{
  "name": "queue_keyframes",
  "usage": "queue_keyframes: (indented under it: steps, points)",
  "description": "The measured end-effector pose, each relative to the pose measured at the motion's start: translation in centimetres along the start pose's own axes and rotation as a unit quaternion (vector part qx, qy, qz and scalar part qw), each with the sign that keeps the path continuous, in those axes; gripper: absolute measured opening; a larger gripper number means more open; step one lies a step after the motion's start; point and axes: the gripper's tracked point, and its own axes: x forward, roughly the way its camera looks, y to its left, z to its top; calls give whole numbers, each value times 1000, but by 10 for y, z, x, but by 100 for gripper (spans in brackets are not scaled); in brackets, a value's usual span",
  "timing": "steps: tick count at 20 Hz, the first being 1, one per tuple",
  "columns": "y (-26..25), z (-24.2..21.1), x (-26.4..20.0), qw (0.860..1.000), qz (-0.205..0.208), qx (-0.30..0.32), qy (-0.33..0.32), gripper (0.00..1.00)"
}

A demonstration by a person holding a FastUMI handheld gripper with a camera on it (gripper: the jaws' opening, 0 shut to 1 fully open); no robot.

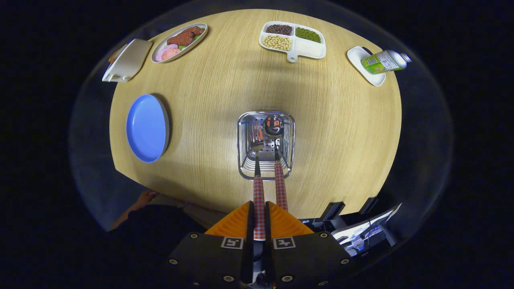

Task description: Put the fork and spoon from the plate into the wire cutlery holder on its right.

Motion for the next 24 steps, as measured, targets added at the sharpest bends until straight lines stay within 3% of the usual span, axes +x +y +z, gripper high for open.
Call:
queue_keyframes:
  steps: [5,8,10,15,19,24]
  points:
    - [6,26,-10,997,33,45,-59,14]
    - [7,44,-27,988,60,78,-115,12]
    - [-1,54,-45,981,54,82,-166,14]
    - [-7,73,-88,953,38,84,-288,33]
    - [-10,84,-124,916,29,77,-392,37]
    - [-24,97,-189,845,-15,71,-530,49]
